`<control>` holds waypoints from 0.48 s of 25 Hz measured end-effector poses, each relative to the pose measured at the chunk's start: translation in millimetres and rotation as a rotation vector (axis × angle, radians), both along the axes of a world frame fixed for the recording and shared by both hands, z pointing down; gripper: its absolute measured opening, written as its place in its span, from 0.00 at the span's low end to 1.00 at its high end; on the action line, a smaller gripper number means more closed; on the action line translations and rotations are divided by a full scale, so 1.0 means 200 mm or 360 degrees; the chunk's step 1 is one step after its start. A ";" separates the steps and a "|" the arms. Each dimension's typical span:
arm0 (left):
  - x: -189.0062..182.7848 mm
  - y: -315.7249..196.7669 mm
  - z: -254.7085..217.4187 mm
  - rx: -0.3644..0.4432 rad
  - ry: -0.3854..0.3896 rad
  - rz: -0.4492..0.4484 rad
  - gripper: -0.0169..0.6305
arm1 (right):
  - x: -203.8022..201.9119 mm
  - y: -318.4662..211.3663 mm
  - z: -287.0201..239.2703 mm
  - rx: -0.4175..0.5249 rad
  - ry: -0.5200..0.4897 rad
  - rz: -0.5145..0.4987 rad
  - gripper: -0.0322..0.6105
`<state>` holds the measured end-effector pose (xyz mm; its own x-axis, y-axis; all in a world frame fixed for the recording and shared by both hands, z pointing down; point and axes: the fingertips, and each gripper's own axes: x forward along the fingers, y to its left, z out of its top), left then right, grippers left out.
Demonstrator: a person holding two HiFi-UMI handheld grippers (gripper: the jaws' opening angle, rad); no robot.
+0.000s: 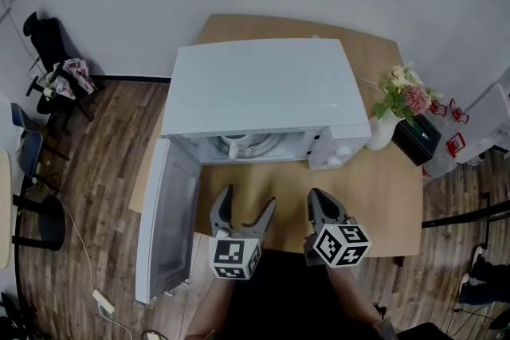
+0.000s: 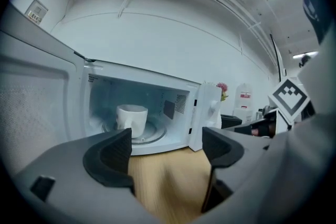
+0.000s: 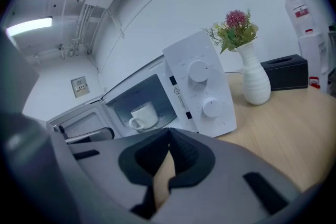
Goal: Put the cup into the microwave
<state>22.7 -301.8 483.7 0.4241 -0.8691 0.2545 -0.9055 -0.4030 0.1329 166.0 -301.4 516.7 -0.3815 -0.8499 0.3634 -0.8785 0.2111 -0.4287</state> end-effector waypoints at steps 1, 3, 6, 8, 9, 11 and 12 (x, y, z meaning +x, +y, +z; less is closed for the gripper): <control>0.00 0.00 -0.01 0.0010 -0.0007 0.0003 0.67 | 0.00 0.00 0.00 0.0002 -0.0001 0.0002 0.04; -0.01 0.00 -0.04 0.0033 -0.0027 0.0007 0.64 | 0.00 0.00 -0.02 0.0010 -0.0002 0.0003 0.04; -0.02 0.00 -0.08 0.0056 -0.0034 0.0013 0.54 | -0.01 -0.01 -0.05 0.0031 0.0004 -0.0007 0.04; -0.02 0.00 -0.09 0.0061 -0.0028 0.0023 0.52 | -0.02 -0.02 -0.08 0.0052 0.0015 -0.0017 0.04; -0.02 0.00 -0.10 0.0061 -0.0023 0.0025 0.50 | -0.02 -0.02 -0.09 0.0065 0.0023 -0.0022 0.04; -0.03 -0.01 -0.10 0.0059 -0.0009 0.0024 0.43 | -0.02 -0.03 -0.11 0.0088 0.0044 -0.0034 0.04; -0.03 -0.01 -0.10 0.0054 -0.0001 0.0023 0.40 | -0.02 -0.03 -0.11 0.0096 0.0052 -0.0040 0.04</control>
<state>15.8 -303.2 463.1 0.4366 -0.8710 0.2253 -0.8996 -0.4203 0.1182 161.7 -308.1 494.3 -0.3918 -0.8609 0.3246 -0.8859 0.2578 -0.3857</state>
